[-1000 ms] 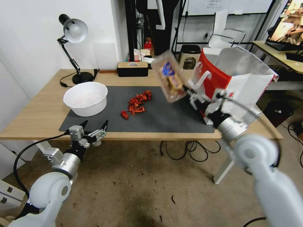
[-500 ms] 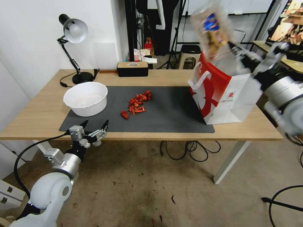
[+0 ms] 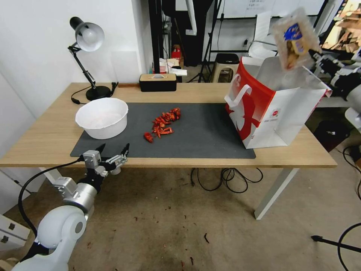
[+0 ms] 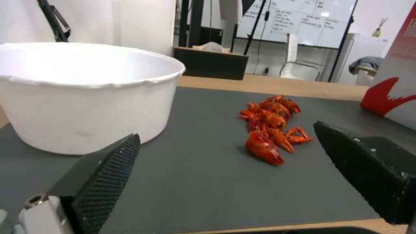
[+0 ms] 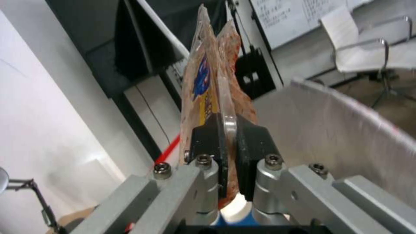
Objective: Close the disposable takeout box, then place it into the delivery bag.
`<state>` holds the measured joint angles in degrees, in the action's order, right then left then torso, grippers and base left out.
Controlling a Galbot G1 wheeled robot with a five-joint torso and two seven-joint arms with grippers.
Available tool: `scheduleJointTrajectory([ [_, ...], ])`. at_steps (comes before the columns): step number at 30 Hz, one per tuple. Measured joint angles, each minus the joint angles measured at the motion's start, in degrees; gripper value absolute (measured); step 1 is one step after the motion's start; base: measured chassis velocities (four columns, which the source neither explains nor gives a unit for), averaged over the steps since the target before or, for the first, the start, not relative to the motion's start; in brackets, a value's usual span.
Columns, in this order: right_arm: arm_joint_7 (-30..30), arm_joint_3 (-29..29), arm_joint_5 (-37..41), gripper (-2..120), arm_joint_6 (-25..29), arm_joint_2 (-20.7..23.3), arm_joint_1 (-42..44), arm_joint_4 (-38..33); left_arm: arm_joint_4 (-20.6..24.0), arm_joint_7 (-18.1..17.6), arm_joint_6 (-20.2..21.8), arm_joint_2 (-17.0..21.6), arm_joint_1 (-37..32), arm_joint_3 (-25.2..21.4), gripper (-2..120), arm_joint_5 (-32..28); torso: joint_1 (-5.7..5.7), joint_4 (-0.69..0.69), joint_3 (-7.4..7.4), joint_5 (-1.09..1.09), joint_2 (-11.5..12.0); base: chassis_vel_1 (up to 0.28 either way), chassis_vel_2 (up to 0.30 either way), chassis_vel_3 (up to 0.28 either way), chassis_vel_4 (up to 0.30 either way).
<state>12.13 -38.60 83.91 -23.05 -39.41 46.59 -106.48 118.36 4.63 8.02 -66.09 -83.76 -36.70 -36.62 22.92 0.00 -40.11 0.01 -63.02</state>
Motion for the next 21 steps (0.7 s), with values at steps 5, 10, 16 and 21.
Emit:
scheduleJointTrajectory([
  [5,1.35,0.13,0.36,3,-2.45,-0.86,1.28,-0.24,-0.01,0.02,-0.10,-0.22,-0.42,0.09,100,0.19,0.00,0.00,0.00,0.00,0.00,0.000,0.000,0.000,0.000],
  [10,2.01,-0.33,0.37,14,-3.31,-1.30,1.97,-0.65,0.15,0.02,-0.12,-0.31,-0.78,0.65,100,0.45,-0.01,0.00,0.00,-0.01,0.00,0.000,0.000,0.000,0.000],
  [16,2.05,-0.66,0.17,39,-3.38,-1.82,2.24,-1.07,0.49,-0.09,-0.13,-0.39,-0.74,1.10,100,0.48,-0.01,0.00,0.00,-0.01,-0.01,0.000,0.000,0.000,0.000],
  [21,1.74,-0.84,-0.09,60,-3.33,-2.12,2.26,-1.75,0.55,-0.12,-0.13,-0.16,-0.79,0.80,100,0.46,-0.01,0.00,0.00,0.00,-0.01,0.000,0.000,0.000,0.000],
])
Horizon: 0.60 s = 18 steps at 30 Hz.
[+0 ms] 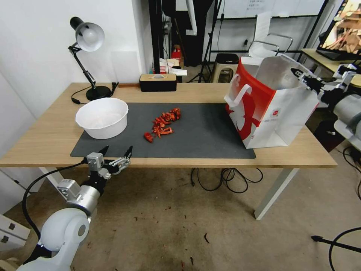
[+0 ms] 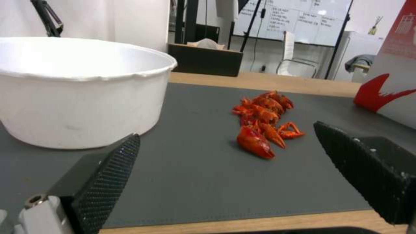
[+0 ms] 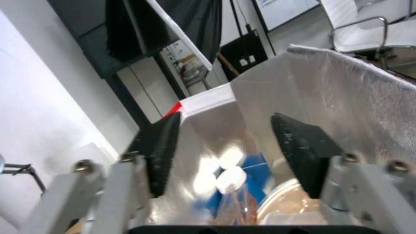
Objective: Close the disposable takeout box, then place it into the delivery bag.
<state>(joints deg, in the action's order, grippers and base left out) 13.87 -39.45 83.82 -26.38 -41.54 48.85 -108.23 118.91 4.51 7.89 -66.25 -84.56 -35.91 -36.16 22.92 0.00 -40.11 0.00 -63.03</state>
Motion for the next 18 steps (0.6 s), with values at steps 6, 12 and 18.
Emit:
scheduleJointTrajectory([
  [6,-3.65,-1.01,-0.93,78,1.98,0.09,0.13,-2.38,0.23,-0.06,0.00,0.07,-0.20,-0.30,100,-0.02,0.00,-0.01,0.00,-0.01,0.00,0.000,0.000,0.000,0.000],
  [12,-12.18,-3.90,-4.13,98,8.45,0.46,3.16,-8.11,0.62,-0.15,0.00,0.13,-0.38,-0.63,100,-0.04,0.00,0.00,0.00,-0.02,0.00,0.000,0.000,0.000,0.000],
  [18,-19.36,-7.22,-14.00,100,12.87,-1.89,12.34,-15.19,0.62,-0.25,-0.09,0.06,-0.54,-0.80,100,-0.05,0.00,0.01,0.01,-0.01,0.00,0.000,0.000,0.000,0.000],
])
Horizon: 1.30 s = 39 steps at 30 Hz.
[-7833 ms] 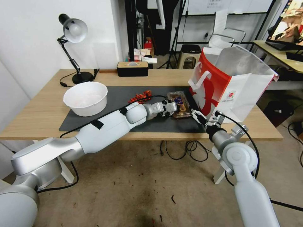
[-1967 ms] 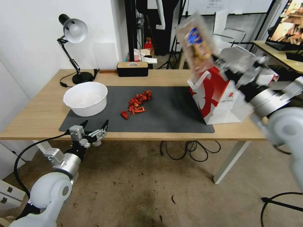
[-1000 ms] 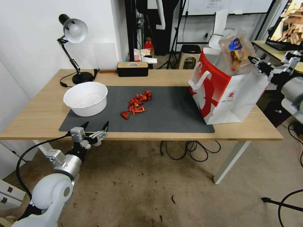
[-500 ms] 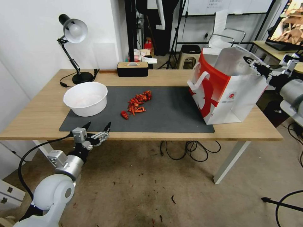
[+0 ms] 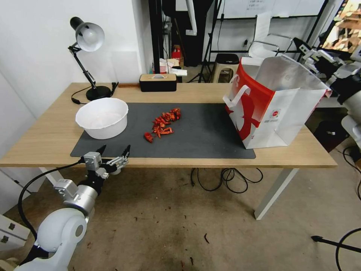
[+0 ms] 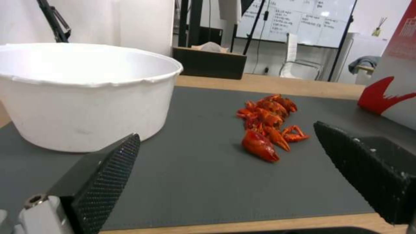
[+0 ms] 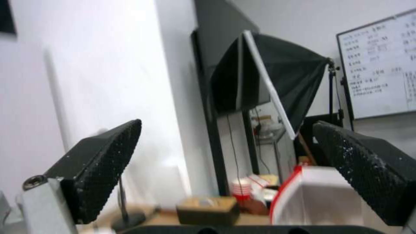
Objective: Close the disposable takeout box, then place it into the delivery bag.
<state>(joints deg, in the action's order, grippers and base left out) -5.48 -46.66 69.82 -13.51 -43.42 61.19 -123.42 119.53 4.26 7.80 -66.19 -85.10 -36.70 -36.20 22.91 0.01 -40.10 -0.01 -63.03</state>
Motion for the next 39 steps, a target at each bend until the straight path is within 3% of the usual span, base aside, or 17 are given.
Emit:
scheduleJointTrajectory([
  [3,-2.49,-0.52,-9.74,100,3.02,-4.76,6.91,-4.03,0.00,-0.08,-0.35,-0.06,-0.10,-0.23,100,0.00,0.00,-0.01,0.00,-0.01,0.00,0.000,0.000,0.000,0.000],
  [4,-2.49,-0.52,-9.74,100,3.02,-4.76,6.91,-4.03,0.00,-0.08,-0.35,-0.06,-0.10,-0.23,100,0.00,0.00,-0.01,0.00,-0.01,0.00,0.000,0.000,0.000,0.000],
  [8,-5.43,2.76,-24.38,100,7.79,-14.33,14.79,-7.11,-0.15,-0.16,-0.82,-0.02,0.14,-0.33,100,0.52,0.00,-0.01,0.00,0.01,0.00,0.000,0.000,0.000,0.000],
  [10,-6.11,3.94,-27.95,100,8.83,-16.70,16.53,-7.25,-0.36,-0.17,-0.97,-0.01,0.23,-0.32,100,0.66,0.00,-0.01,0.00,-0.02,0.00,0.000,0.000,0.000,0.000],
  [12,-7.96,5.75,-35.06,100,12.02,-21.23,19.95,-6.13,-0.80,-0.19,-1.37,-0.08,0.32,-0.20,100,0.87,0.00,0.00,0.00,0.00,0.00,0.000,0.000,0.000,0.000],
  [20,-10.30,9.46,-49.78,100,21.33,-29.46,24.73,0.75,-1.34,-0.21,-2.24,-0.73,0.42,0.86,100,2.02,0.00,-0.01,0.00,0.00,0.01,0.000,0.000,0.000,0.000],
  [29,-10.54,16.42,-59.47,100,27.12,-37.55,25.38,6.31,-1.30,-0.21,-3.77,-0.79,0.06,0.75,100,2.72,0.00,-0.01,0.00,0.00,0.01,0.000,0.000,0.000,0.000],
  [39,-9.79,19.40,-63.24,100,28.70,-41.23,23.42,10.48,-1.55,-0.19,-5.47,-0.99,-0.47,0.79,100,3.95,0.01,-0.01,-0.01,0.00,0.01,0.000,0.000,0.000,0.000],
])
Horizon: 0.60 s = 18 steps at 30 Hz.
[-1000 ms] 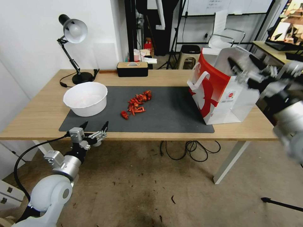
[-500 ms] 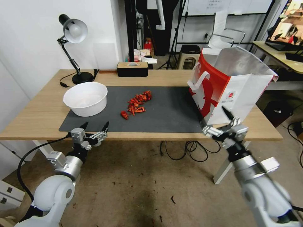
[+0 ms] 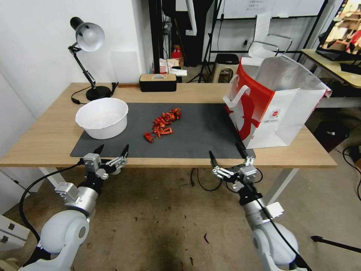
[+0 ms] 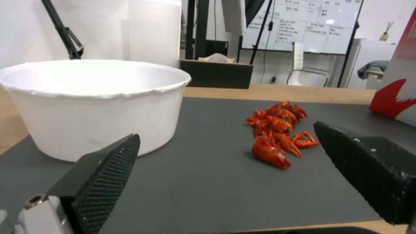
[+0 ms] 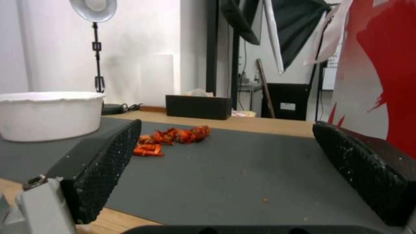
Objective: Close the disposable takeout box, then place it into the delivery bag.
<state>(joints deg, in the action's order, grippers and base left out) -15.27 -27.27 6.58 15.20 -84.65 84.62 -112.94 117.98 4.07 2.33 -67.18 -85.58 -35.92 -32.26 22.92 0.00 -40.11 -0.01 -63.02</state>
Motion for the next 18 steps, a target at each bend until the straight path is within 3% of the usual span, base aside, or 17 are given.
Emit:
scheduleJointTrajectory([
  [18,1.23,0.33,0.81,100,-0.14,-1.59,-1.00,0.53,-0.64,-0.46,-2.75,-0.01,-0.22,1.61,100,0.51,0.00,0.00,0.00,0.01,0.00,0.000,0.000,0.000,0.000],
])
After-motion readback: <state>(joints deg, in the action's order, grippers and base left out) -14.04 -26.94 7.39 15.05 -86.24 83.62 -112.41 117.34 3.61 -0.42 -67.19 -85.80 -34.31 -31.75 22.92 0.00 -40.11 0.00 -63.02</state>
